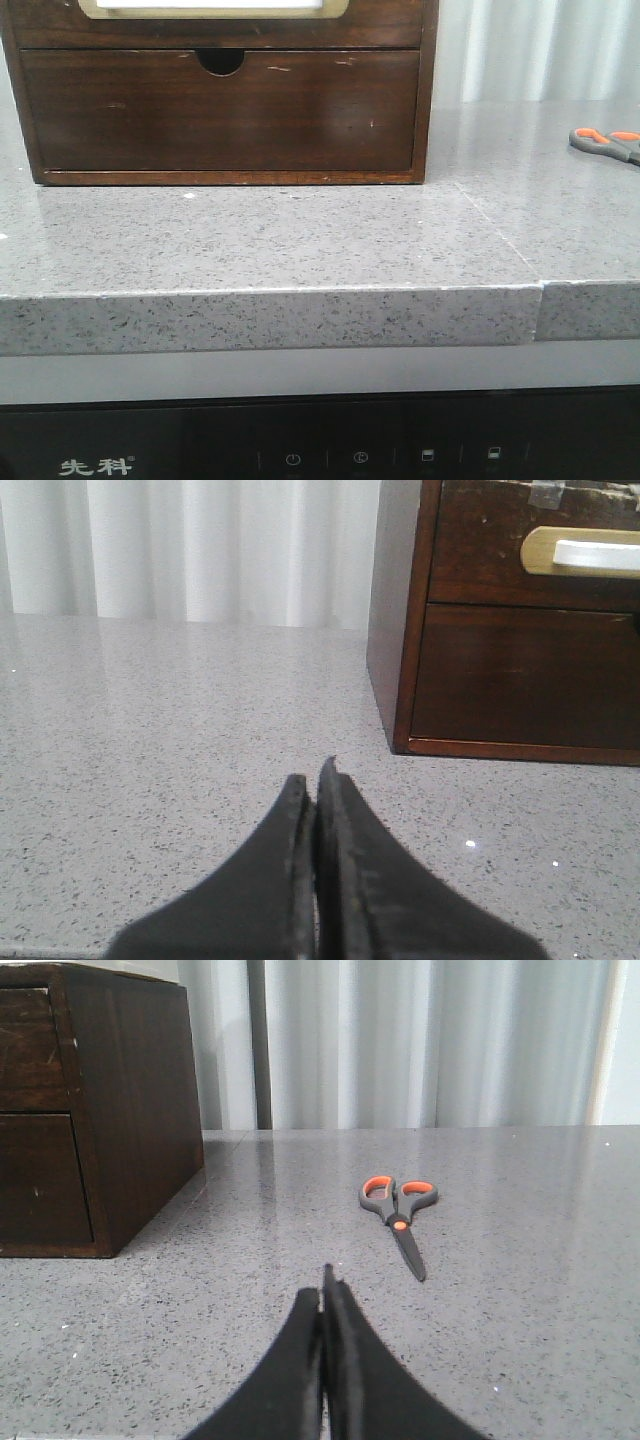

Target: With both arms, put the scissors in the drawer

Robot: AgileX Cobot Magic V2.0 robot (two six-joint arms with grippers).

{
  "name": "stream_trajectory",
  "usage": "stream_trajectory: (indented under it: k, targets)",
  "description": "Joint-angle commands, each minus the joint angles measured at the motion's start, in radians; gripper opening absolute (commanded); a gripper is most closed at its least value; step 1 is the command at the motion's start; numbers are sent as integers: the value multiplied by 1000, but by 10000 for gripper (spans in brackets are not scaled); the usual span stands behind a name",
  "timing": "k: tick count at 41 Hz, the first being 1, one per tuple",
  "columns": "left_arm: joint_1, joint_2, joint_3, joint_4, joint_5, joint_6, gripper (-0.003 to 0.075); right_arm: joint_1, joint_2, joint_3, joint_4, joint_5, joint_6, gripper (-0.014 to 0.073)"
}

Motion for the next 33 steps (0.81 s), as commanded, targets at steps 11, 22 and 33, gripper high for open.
stream_trajectory:
  k: [11,22,33]
  targets:
    - [3,-18,8,-5,-120,-10,-20,0,-16,-36,2,-80,-1,-117]
    - [3,-11,-239,-7,-16,-10,-20,0,14,-307,-13,174,-1,-117]
    - [3,121,-586,-7,163,-10,-20,0,221,-582,-75,353,-1,-117]
